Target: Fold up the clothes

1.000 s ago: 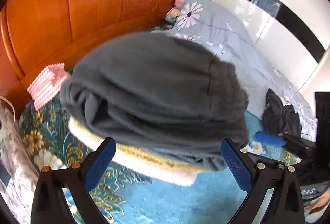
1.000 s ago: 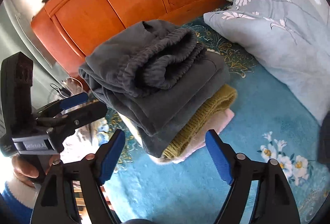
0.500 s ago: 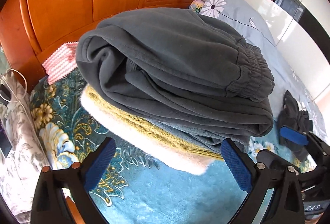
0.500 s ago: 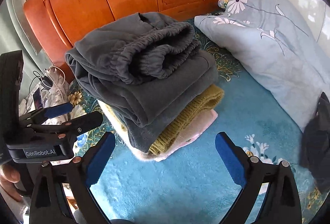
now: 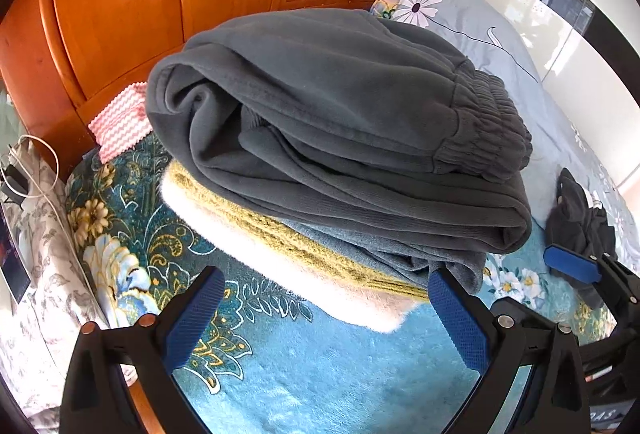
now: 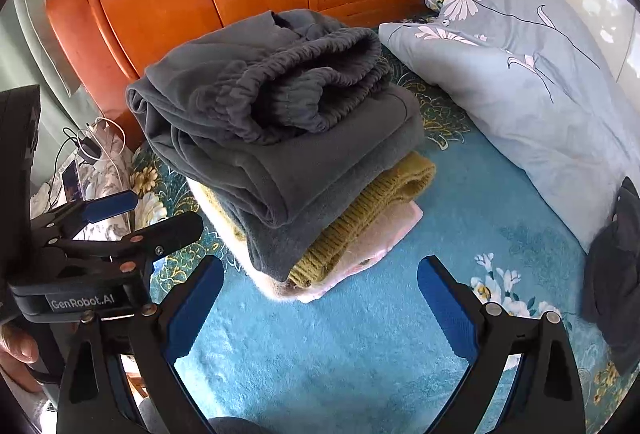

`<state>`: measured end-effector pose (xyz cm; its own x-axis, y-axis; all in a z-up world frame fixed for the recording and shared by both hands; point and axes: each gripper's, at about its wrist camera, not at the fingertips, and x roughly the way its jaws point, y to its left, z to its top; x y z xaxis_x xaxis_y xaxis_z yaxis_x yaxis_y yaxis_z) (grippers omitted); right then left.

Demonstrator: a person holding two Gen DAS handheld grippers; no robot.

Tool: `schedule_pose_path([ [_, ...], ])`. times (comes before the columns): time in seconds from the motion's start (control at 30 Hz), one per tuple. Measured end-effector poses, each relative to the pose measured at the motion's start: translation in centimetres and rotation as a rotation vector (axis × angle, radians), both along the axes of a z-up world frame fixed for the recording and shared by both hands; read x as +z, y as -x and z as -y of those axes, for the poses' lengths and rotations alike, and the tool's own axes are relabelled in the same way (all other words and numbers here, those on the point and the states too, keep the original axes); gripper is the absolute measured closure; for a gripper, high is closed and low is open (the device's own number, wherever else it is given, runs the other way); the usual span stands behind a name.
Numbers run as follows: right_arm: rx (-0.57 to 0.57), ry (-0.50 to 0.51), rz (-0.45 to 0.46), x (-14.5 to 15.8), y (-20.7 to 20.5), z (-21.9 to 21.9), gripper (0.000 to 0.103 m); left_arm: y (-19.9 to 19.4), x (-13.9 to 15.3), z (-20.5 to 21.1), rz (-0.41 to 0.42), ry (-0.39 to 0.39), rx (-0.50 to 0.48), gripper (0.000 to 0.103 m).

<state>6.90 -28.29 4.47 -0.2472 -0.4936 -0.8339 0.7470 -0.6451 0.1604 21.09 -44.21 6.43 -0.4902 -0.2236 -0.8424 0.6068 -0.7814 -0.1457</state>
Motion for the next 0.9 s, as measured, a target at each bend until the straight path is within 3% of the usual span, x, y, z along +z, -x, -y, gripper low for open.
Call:
schedule_pose_path([
  [0.5, 0.004, 0.0, 0.021, -0.5, 0.0, 0.1, 0.005, 0.1, -0.1, -0.5, 0.028, 0.061, 0.043, 0.0],
  [0.73, -0.003, -0.002, 0.02, -0.5, 0.1, 0.7, 0.005, -0.6, -0.2, 0.4, -0.016, 0.036, 0.024, 0.0],
  [0.9, -0.016, -0.021, -0.011, -0.5, 0.0, 1.7, 0.005, -0.8, -0.7, 1.7, -0.073, 0.016, -0.055, 0.0],
])
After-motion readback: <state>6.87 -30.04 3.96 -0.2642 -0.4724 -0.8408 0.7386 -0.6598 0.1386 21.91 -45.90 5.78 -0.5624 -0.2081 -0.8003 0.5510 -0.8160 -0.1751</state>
